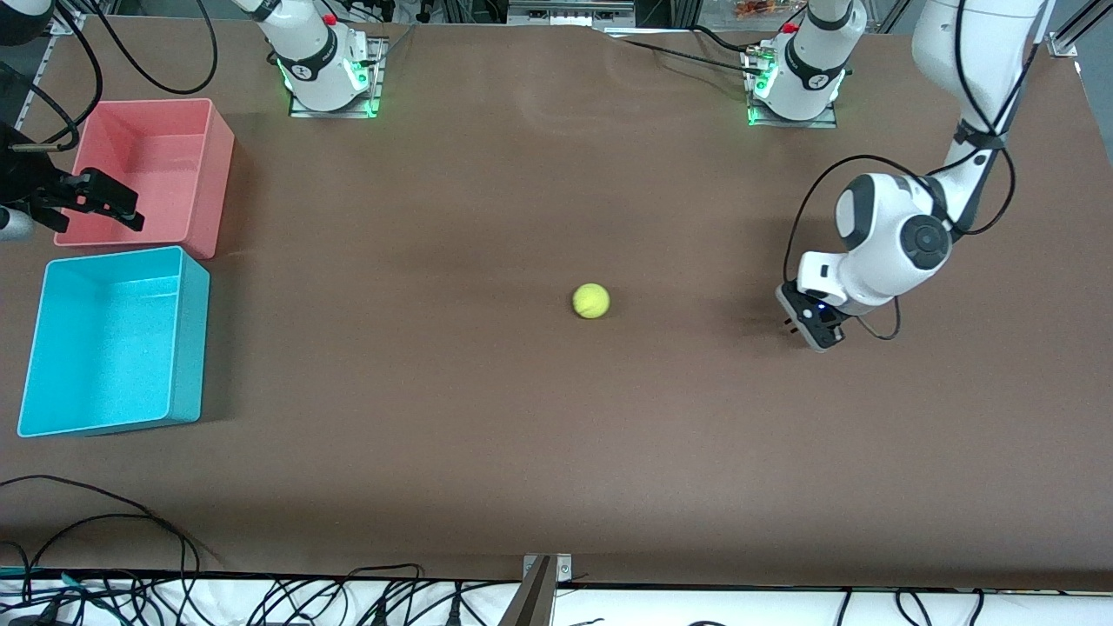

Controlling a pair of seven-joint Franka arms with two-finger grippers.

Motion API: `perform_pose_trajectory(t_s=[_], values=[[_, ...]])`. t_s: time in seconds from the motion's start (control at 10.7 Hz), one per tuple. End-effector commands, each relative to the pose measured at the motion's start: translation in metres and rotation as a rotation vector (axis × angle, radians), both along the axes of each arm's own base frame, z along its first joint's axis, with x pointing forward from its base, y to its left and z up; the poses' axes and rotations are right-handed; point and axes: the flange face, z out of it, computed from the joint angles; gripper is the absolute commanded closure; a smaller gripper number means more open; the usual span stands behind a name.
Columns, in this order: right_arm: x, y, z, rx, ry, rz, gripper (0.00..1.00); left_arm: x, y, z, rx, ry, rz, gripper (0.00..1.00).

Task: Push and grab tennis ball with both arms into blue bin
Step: 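Push the tennis ball with the left gripper toward the blue bin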

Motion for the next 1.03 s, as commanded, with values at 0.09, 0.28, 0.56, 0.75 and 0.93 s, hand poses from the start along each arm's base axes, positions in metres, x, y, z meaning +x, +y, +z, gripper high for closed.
perform_pose_trajectory(t_s=[0.09,0.28,0.56,0.75,0.93], values=[[-0.004,0.003,-0.001,0.017,0.003,0.005,0.00,-0.007,0.019,0.057,0.006,-0.024,0.029,0.00],[-0.004,0.007,-0.004,0.018,0.007,0.009,0.00,-0.013,0.043,0.078,0.006,-0.050,0.071,0.00],[-0.002,0.016,-0.005,0.017,0.007,0.037,0.00,-0.013,0.051,0.121,0.006,-0.128,0.088,0.00],[-0.005,0.036,-0.003,0.017,0.014,0.063,0.00,-0.014,0.052,0.133,0.006,-0.137,0.088,0.00],[-0.007,0.058,-0.011,0.015,0.031,0.101,0.00,-0.017,0.056,0.150,0.006,-0.151,0.096,0.00]])
